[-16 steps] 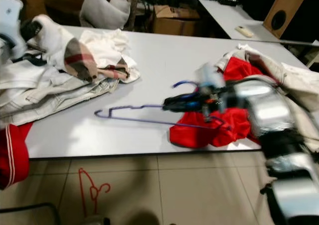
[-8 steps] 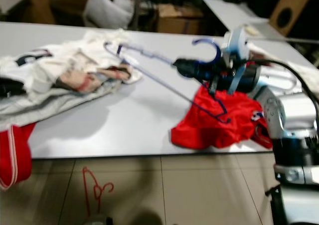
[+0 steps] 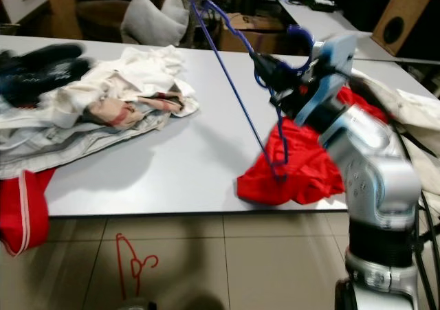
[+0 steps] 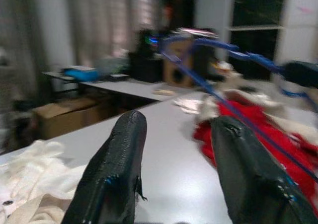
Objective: Hang hanger
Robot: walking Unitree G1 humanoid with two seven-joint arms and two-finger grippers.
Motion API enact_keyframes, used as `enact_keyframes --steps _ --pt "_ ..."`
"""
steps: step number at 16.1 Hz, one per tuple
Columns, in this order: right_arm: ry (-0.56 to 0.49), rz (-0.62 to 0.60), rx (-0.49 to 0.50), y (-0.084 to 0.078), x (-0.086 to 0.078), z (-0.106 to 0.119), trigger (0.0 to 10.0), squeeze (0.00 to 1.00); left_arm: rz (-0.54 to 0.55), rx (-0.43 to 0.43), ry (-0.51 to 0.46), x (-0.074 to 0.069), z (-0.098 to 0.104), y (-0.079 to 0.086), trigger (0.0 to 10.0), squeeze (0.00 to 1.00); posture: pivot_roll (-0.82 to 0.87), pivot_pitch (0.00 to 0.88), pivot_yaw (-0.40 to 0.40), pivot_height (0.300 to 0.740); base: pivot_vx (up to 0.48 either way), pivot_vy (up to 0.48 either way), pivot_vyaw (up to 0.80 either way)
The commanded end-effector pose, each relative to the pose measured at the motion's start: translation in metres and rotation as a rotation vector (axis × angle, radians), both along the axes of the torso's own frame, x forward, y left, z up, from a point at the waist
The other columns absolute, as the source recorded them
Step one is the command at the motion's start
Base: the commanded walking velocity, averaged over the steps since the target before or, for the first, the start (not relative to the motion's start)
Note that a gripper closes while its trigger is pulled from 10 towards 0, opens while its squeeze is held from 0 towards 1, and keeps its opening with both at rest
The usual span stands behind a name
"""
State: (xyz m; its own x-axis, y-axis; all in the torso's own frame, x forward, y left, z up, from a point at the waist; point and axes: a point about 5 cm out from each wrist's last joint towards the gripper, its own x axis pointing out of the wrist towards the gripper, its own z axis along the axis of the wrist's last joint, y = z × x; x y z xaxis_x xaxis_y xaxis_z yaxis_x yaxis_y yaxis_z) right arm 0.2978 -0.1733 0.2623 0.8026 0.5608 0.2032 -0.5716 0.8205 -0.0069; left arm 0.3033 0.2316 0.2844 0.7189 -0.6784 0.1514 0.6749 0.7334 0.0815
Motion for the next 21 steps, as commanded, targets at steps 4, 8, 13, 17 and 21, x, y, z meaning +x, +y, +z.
enact_keyframes --steps 4,8,13,17,21 --pt "0.033 -0.196 0.000 0.008 -0.022 -0.018 10.0 0.00 0.311 0.049 -0.008 0.005 -0.057 -0.041 10.0 0.06 -0.11 0.000 -0.032 0.740 0.000 0.000 0.00" --pt "0.061 -0.336 0.071 0.010 -0.039 -0.034 10.0 0.00 0.328 0.033 0.054 -0.012 -0.089 -0.076 10.0 0.05 -0.12 0.000 -0.031 0.740 0.000 -0.400 0.00" --pt "0.121 -0.446 0.040 -0.001 -0.045 -0.052 10.0 0.00 0.330 0.068 0.075 -0.019 -0.102 -0.088 10.0 0.05 -0.12 0.000 -0.033 0.740 0.000 -0.451 0.00" --pt "0.186 -0.429 -0.002 0.001 -0.047 -0.069 10.0 0.00 0.340 0.083 0.088 -0.018 -0.107 -0.086 10.0 0.04 -0.12 0.000 -0.019 0.740 0.000 -0.436 0.00" --pt "0.271 -0.485 0.004 -0.010 -0.056 -0.093 10.0 0.00 0.333 0.063 0.107 -0.021 -0.108 -0.086 10.0 0.00 -0.11 0.000 -0.031 0.740 0.000 0.000 -0.35"
